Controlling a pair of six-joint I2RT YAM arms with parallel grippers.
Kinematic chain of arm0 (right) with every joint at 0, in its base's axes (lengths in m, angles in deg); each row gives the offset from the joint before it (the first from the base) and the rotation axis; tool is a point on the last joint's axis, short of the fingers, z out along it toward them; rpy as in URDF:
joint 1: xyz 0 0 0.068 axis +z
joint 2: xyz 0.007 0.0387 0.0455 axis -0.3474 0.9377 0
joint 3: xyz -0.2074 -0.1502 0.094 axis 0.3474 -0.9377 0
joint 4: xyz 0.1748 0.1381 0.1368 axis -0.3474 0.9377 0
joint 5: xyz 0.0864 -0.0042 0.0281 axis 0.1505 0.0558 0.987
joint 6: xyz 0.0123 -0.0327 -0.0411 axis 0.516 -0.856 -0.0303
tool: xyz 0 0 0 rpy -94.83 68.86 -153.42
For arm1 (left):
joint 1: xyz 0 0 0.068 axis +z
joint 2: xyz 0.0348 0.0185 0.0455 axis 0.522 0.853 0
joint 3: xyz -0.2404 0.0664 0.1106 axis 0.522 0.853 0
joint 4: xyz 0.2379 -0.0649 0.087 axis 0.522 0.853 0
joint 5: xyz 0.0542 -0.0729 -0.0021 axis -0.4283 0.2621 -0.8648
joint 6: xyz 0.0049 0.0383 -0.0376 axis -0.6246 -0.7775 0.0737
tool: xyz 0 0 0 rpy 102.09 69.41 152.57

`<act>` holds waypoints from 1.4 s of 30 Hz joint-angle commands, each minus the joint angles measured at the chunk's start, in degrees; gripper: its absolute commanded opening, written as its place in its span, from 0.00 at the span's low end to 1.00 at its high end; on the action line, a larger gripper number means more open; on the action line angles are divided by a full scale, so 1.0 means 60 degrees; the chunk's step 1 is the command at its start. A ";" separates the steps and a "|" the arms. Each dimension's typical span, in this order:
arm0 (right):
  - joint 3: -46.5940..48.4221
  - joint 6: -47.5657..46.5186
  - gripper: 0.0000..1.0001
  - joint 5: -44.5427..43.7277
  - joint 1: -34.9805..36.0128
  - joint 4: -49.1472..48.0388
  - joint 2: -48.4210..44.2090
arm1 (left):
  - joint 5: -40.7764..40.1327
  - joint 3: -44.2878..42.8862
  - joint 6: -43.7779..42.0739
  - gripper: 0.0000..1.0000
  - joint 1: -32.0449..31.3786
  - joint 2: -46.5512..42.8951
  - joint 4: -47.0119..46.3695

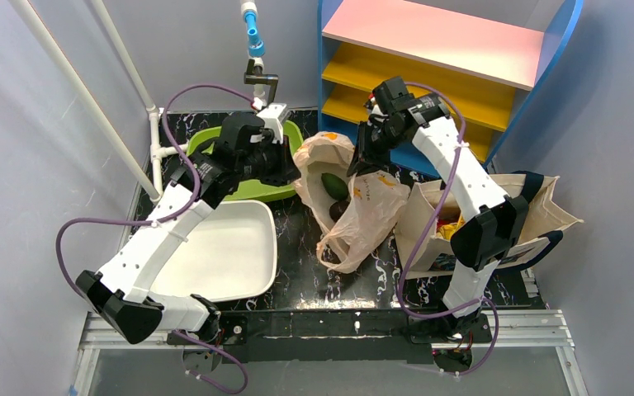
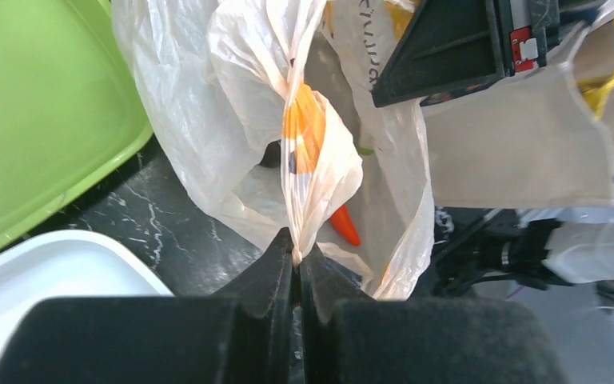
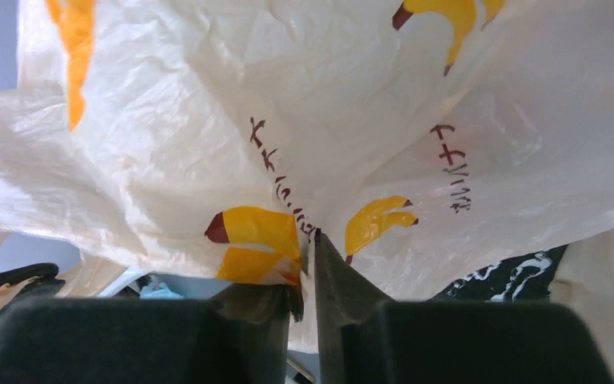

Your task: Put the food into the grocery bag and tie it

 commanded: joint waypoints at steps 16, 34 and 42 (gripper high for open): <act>-0.0863 0.0820 0.82 -0.1006 0.0095 -0.1203 -0.4120 | 0.1465 -0.2990 0.4618 0.00 -0.0032 0.1281 0.1422; -0.5293 0.2460 0.87 -0.4691 0.4767 -0.3090 -0.8336 | 0.0012 -0.4298 0.8399 0.00 -0.0037 0.1582 0.1509; -0.6754 0.2690 0.88 -0.4903 0.5564 -0.3424 -0.9194 | -0.0018 -0.5056 0.9130 0.00 -0.0031 0.2188 0.1002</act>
